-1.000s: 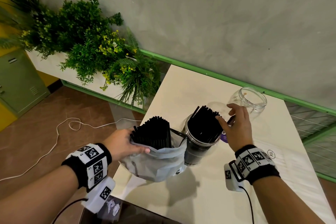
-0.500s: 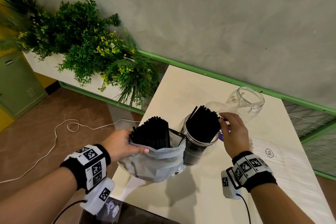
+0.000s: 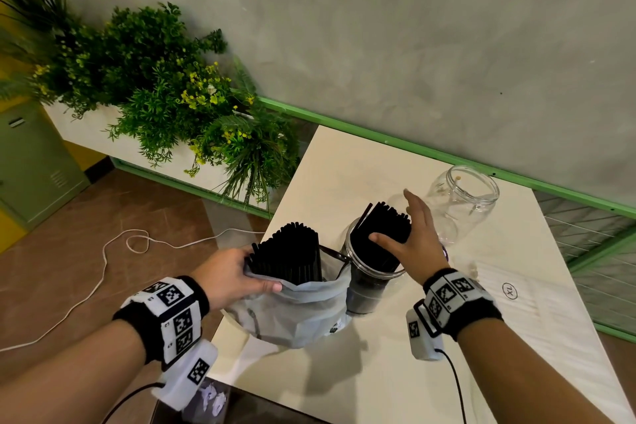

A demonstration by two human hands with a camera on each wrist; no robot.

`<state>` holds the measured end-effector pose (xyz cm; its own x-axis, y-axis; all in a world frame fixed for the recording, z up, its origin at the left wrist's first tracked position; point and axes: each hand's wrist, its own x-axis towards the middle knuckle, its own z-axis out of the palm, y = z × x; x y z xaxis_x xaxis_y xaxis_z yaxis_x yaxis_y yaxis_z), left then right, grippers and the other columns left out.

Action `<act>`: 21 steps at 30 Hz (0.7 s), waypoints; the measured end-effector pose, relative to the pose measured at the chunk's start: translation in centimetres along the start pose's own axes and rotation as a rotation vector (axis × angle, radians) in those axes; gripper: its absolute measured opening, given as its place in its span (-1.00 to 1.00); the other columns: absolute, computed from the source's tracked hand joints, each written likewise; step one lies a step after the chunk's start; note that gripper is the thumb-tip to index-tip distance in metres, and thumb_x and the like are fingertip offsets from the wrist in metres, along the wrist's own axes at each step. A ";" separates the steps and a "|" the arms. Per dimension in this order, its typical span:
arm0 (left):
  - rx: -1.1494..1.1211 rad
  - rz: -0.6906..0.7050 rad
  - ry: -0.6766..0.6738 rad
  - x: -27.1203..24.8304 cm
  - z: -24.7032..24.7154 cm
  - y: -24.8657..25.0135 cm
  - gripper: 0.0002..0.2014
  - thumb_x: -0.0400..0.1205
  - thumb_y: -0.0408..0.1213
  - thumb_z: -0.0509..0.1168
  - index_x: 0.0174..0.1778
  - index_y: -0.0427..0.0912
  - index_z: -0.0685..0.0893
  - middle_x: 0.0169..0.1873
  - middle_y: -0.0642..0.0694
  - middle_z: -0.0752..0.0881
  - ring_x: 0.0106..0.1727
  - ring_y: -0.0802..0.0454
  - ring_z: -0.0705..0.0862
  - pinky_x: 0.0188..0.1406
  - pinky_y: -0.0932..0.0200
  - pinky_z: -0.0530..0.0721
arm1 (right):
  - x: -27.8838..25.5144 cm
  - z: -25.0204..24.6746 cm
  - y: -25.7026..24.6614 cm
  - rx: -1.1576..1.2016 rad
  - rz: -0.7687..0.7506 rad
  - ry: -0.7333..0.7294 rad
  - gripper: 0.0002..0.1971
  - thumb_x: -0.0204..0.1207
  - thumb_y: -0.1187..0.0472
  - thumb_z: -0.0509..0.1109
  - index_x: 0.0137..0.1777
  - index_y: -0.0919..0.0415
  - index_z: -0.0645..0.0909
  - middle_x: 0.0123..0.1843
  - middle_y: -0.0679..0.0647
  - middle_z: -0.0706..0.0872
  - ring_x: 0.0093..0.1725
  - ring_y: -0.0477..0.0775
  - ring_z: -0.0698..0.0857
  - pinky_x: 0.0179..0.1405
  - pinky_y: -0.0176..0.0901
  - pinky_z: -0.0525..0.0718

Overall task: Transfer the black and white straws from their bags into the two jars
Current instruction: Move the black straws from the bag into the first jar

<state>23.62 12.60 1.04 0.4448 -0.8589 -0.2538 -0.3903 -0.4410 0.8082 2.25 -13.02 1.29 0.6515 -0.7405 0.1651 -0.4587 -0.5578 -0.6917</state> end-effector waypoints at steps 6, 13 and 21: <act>0.085 0.001 -0.006 0.0 0.3 0.4 -0.33 0.09 0.38 0.50 0.05 0.15 0.62 -0.13 0.18 0.77 -0.16 0.42 0.69 -0.25 0.51 0.61 | 2.4 0.9 -0.9 -0.102 -0.118 -0.093 -0.16 0.28 -0.23 0.55 0.55 -0.11 0.33 0.46 0.03 0.43 0.45 0.04 0.38 0.47 -0.09 0.38; 0.117 -0.016 0.009 0.1 0.4 0.3 -0.51 0.31 0.08 0.58 0.12 0.09 0.63 -0.09 0.15 0.76 -0.08 0.36 0.67 -0.23 0.52 0.56 | 2.6 2.4 -0.8 -0.170 -0.190 0.121 -0.66 0.38 0.02 0.58 0.06 0.20 0.70 0.00 0.11 0.66 0.11 0.19 0.53 0.17 0.09 0.56; 0.107 -0.021 0.012 -0.2 0.2 0.6 -0.63 0.31 0.07 0.57 -0.09 0.26 0.54 -0.23 0.28 0.69 -0.34 0.59 0.61 -0.43 0.56 0.49 | 3.8 0.7 -1.1 -0.270 -0.287 0.151 -0.67 0.34 0.05 0.62 -0.01 0.23 0.70 -0.09 0.11 0.65 0.02 0.20 0.52 0.07 0.00 0.53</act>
<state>23.17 12.45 1.46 0.4628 -0.8464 -0.2635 -0.4644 -0.4847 0.7412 5.65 -14.91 2.22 0.6891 -0.5759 0.4399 -0.4262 -0.8130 -0.3968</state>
